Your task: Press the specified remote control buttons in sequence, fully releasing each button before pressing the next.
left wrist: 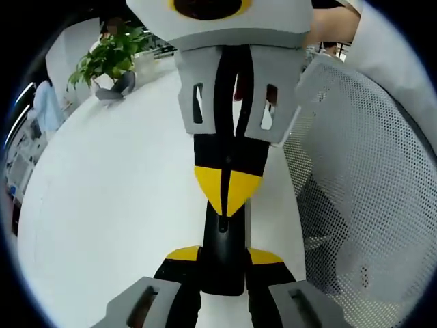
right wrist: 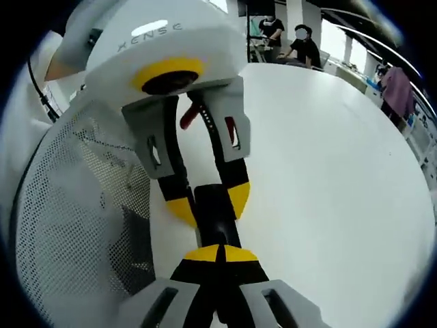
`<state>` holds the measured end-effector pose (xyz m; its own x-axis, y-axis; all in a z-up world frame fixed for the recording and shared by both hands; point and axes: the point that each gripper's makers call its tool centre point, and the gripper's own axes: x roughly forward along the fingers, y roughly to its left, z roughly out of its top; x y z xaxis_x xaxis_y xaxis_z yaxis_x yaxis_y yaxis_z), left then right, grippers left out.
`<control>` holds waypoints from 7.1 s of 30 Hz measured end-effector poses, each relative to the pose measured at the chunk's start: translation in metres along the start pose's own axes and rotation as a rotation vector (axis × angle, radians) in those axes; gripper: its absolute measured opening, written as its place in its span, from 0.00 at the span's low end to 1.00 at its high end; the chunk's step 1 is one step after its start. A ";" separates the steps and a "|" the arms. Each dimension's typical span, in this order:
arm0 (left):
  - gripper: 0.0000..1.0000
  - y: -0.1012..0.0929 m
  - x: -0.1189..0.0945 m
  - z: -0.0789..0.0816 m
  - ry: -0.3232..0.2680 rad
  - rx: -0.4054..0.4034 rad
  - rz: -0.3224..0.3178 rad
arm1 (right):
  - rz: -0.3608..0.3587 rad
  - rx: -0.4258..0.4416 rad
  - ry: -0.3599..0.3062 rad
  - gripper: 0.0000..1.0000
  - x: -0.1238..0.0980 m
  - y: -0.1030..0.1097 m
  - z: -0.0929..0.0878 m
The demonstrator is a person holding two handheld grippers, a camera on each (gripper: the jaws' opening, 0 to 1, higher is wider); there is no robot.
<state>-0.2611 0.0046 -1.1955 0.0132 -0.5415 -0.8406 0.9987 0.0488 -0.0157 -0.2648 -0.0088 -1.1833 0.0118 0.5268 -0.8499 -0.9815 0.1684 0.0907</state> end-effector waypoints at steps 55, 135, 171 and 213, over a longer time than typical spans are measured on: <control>0.24 -0.001 0.000 0.002 -0.065 -0.019 0.014 | -0.070 -0.225 0.000 0.00 0.010 0.002 0.007; 1.00 0.056 -0.191 0.048 -0.985 -0.661 0.755 | -0.062 0.079 -0.056 0.28 -0.016 -0.011 -0.027; 1.00 0.047 -0.208 0.006 -0.909 -0.805 0.914 | 0.006 -0.115 -0.020 0.21 -0.001 -0.031 -0.024; 1.00 0.051 -0.203 -0.002 -0.890 -0.843 0.903 | 0.005 -0.164 0.101 0.21 0.007 -0.161 0.009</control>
<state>-0.2125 0.1185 -1.0271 0.9172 -0.3680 -0.1525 0.3257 0.9132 -0.2449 -0.1046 -0.0247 -1.1986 -0.0041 0.4398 -0.8981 -0.9996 0.0234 0.0161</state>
